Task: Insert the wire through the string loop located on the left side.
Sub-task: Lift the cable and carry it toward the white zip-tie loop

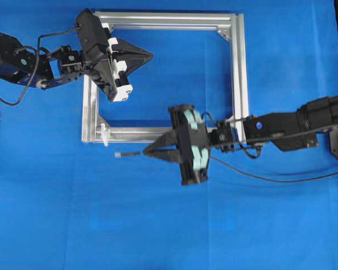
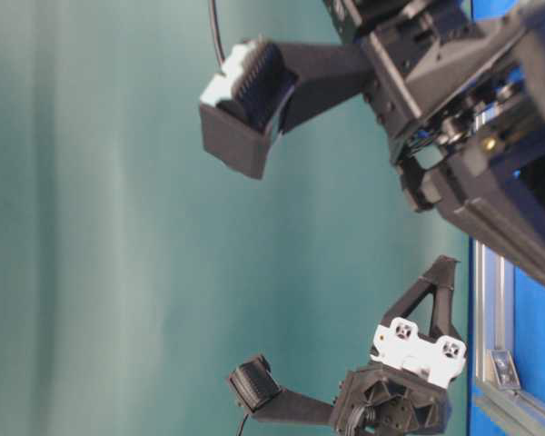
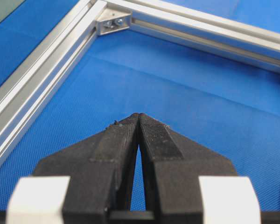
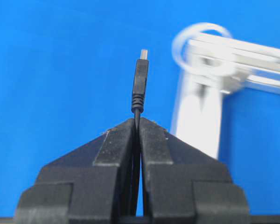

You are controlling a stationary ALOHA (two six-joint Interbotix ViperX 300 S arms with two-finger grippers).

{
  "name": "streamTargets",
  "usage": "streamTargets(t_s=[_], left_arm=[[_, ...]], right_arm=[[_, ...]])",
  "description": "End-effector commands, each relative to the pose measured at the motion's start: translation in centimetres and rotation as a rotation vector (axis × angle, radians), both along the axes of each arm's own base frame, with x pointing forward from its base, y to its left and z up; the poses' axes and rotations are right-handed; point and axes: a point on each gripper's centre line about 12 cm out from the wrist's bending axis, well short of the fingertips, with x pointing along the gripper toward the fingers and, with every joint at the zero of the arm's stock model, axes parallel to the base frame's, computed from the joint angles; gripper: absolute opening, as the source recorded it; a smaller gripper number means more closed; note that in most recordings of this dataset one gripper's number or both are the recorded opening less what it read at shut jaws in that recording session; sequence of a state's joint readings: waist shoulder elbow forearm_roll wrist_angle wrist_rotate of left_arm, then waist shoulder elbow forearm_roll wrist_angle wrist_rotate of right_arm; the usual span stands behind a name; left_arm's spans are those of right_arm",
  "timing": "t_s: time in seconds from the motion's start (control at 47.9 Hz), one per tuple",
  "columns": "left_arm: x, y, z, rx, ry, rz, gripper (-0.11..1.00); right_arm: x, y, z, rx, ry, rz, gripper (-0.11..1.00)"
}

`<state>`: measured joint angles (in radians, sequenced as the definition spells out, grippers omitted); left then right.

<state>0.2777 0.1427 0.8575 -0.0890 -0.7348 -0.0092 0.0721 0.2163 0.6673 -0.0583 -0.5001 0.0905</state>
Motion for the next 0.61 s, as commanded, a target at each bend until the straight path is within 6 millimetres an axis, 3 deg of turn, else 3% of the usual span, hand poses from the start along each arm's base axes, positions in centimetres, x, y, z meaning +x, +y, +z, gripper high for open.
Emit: streamTargets(t_s=[0.0, 0.23, 0.585], left_arm=[[0.2, 0.0, 1.4, 0.011, -0.040, -0.001, 0.00], [0.1, 0.0, 1.3, 0.011, -0.039, -0.001, 0.00], [0.2, 0.0, 1.4, 0.011, -0.040, -0.001, 0.00]], right_arm=[[0.2, -1.1, 1.5, 0.000, -0.040, -0.024, 0.01], [0.0, -2.8, 1.2, -0.001, -0.031, -0.064, 0.01], [0.2, -2.8, 1.4, -0.001, -0.040, -0.064, 0.01]])
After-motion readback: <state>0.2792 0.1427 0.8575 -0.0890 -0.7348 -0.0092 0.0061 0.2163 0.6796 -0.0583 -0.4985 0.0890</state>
